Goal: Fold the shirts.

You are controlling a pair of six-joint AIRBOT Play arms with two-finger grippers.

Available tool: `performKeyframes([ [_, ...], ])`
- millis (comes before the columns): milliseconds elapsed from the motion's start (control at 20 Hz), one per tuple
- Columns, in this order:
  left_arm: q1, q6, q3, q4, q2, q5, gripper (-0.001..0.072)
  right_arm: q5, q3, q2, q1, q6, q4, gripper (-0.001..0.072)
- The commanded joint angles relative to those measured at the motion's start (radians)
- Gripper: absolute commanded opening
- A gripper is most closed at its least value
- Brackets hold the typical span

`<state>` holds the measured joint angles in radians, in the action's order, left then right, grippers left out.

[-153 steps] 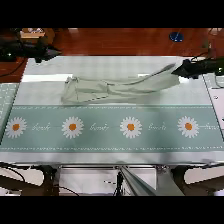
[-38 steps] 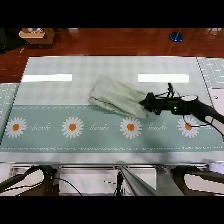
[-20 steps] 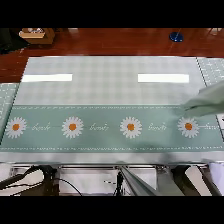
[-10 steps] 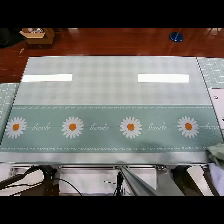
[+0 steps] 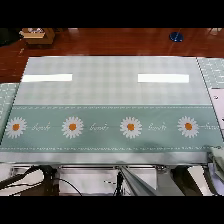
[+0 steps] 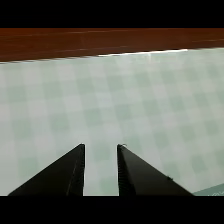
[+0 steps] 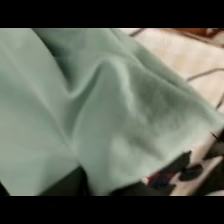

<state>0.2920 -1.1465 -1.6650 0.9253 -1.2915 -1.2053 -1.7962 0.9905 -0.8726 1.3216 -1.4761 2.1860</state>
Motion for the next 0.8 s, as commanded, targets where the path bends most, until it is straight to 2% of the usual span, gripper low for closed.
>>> performKeyframes([
  [0,0.000,-0.002,0.000,0.002,0.000,0.032,0.0281,0.089,-0.058,0.002,0.092,0.029,0.073,0.0473],
  [100,0.000,-0.010,0.000,0.003,0.000,0.031,0.0281,0.185,-0.056,0.002,0.096,0.027,0.075,0.0480],
  [200,0.000,-0.010,0.000,0.003,0.000,0.032,0.0281,0.334,-0.029,0.000,0.048,-0.012,-0.010,0.0473],
  [300,0.000,-0.010,0.000,0.002,-0.006,0.032,0.0281,0.563,0.048,-0.005,-0.051,-0.003,-0.327,0.0343],
  [450,-0.018,-0.010,0.000,0.000,-0.030,0.031,0.0283,1.025,0.182,-0.030,-0.288,0.085,-1.062,0.0323],
  [500,-0.032,-0.010,0.000,-0.001,-0.041,0.031,0.0283,1.094,0.224,-0.067,-0.385,0.150,-1.307,0.0322],
  [550,-0.057,-0.010,0.000,0.000,-0.055,0.031,0.0283,1.082,0.268,-0.114,-0.479,0.223,-1.462,0.0313],
  [600,-0.091,-0.010,0.000,0.004,-0.066,0.026,0.0283,1.020,0.312,-0.171,-0.583,0.270,-1.527,0.0277],
  [650,-0.144,-0.010,0.000,0.022,-0.077,0.020,0.0283,0.941,0.345,-0.222,-0.679,0.274,-1.514,0.0264],
  [750,-0.293,-0.011,0.000,0.180,-0.096,0.000,0.0282,0.753,0.369,-0.316,-0.850,0.257,-1.434,0.0264],
])
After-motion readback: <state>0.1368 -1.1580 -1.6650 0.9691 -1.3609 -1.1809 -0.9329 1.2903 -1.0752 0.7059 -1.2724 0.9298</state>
